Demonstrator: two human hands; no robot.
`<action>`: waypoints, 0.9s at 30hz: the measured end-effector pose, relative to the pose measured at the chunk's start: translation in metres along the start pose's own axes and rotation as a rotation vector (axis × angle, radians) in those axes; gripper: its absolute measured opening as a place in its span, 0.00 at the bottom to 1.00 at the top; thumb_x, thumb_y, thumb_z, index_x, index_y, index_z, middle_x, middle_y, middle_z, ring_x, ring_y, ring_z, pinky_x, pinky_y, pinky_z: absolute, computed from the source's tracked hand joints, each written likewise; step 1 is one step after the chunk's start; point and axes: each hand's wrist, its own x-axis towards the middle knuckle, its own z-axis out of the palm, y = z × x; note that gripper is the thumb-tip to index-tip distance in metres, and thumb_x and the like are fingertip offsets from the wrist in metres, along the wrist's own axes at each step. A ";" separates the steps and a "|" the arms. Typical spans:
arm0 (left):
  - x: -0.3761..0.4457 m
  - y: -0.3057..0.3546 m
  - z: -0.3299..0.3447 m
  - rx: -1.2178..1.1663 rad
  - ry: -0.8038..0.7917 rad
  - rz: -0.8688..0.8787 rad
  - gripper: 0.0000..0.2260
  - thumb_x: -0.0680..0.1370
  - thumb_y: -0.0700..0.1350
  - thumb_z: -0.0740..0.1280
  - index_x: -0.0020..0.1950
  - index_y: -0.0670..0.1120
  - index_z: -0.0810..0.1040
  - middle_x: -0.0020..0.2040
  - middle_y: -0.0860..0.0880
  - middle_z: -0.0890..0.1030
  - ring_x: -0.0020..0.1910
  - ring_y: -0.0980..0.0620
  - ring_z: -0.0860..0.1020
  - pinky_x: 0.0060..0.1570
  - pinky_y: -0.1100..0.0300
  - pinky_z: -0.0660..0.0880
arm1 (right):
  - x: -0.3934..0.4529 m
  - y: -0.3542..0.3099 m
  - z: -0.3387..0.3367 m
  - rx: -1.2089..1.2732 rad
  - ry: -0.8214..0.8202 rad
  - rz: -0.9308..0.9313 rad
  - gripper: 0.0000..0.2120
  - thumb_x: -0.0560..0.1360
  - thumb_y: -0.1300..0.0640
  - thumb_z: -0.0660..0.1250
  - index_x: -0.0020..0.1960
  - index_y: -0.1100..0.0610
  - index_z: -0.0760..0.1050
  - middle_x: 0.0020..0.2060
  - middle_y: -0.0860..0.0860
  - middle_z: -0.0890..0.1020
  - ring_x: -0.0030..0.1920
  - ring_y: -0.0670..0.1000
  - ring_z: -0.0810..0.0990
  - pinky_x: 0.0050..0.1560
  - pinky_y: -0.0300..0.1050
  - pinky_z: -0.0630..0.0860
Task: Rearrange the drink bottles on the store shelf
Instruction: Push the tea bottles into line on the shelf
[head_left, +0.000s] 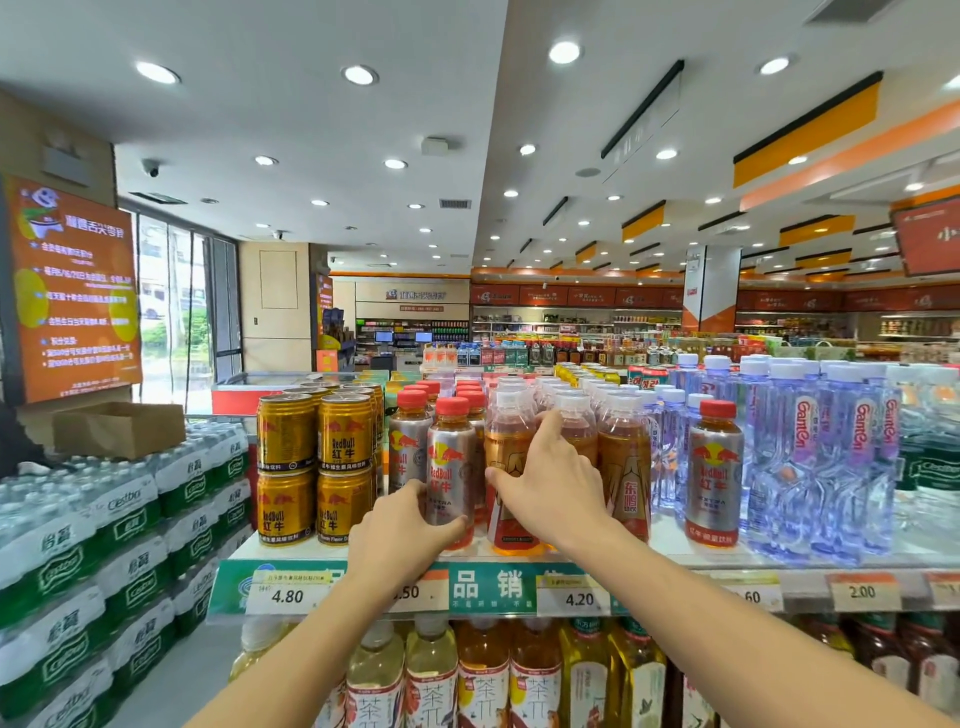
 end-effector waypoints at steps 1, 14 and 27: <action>0.000 0.000 0.000 -0.006 -0.004 0.002 0.33 0.69 0.73 0.69 0.67 0.55 0.75 0.59 0.56 0.84 0.54 0.55 0.82 0.49 0.53 0.83 | -0.001 0.000 0.001 -0.001 -0.003 -0.001 0.44 0.76 0.37 0.70 0.78 0.59 0.54 0.60 0.55 0.83 0.57 0.61 0.84 0.53 0.54 0.80; 0.003 -0.004 0.002 -0.017 -0.011 0.013 0.33 0.70 0.71 0.70 0.69 0.55 0.74 0.61 0.56 0.83 0.55 0.55 0.82 0.49 0.53 0.83 | -0.007 0.014 0.020 0.150 0.036 -0.041 0.42 0.78 0.38 0.70 0.82 0.54 0.54 0.74 0.54 0.74 0.69 0.58 0.78 0.63 0.53 0.77; 0.003 -0.002 0.008 0.017 0.008 0.016 0.35 0.69 0.74 0.70 0.69 0.55 0.73 0.62 0.56 0.83 0.55 0.57 0.82 0.46 0.58 0.82 | -0.017 0.023 0.045 0.198 0.192 -0.092 0.43 0.80 0.38 0.66 0.84 0.55 0.51 0.77 0.51 0.64 0.63 0.53 0.81 0.52 0.41 0.79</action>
